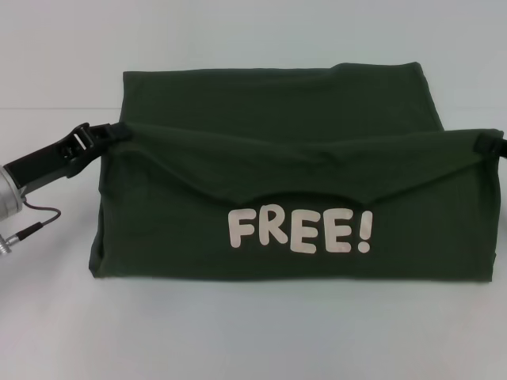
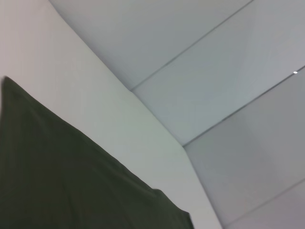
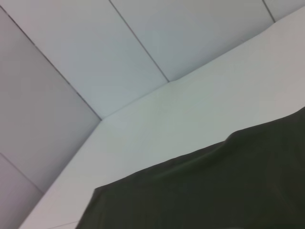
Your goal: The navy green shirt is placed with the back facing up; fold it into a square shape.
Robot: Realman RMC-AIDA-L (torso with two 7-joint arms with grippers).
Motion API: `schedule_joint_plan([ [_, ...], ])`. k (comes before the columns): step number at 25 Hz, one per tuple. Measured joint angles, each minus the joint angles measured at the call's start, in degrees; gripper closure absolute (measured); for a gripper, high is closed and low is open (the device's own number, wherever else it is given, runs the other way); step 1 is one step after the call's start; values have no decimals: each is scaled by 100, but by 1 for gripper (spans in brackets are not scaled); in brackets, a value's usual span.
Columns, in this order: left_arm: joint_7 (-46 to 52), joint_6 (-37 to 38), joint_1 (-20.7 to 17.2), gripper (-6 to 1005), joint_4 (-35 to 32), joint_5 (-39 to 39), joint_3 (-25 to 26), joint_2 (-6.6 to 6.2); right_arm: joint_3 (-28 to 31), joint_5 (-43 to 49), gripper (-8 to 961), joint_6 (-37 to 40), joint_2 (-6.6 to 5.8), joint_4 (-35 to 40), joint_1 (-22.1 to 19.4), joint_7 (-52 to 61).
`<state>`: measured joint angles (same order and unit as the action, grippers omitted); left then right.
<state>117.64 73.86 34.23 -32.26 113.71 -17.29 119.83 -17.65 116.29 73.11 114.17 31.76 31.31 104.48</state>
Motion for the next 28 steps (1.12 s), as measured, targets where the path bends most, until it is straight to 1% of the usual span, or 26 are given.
schedule_joint_plan([
  [3,-182,-266,54,957,1,-5,3,33,-56,0,887,-318,67,-4,94,-138],
  [8,-523,-650,166,958,6,-76,6,146,-99,-1,887,-761,178,-58,277,-320],
  [13,-726,-901,191,958,36,-267,-9,200,-163,-16,887,-1087,281,-67,460,-398],
  [17,-745,-981,192,958,62,-295,-9,210,-271,-20,887,-1391,315,-82,553,-407],
  [22,-919,-1118,186,958,102,-299,-17,263,-380,-20,887,-1646,369,-133,599,-423],
  [26,-1168,-1348,232,958,241,-301,-27,278,-383,-20,887,-1800,416,-140,593,-455],
  [28,-1322,-1529,278,958,285,-304,-31,315,-383,-20,887,-1834,427,-142,573,-455],
])
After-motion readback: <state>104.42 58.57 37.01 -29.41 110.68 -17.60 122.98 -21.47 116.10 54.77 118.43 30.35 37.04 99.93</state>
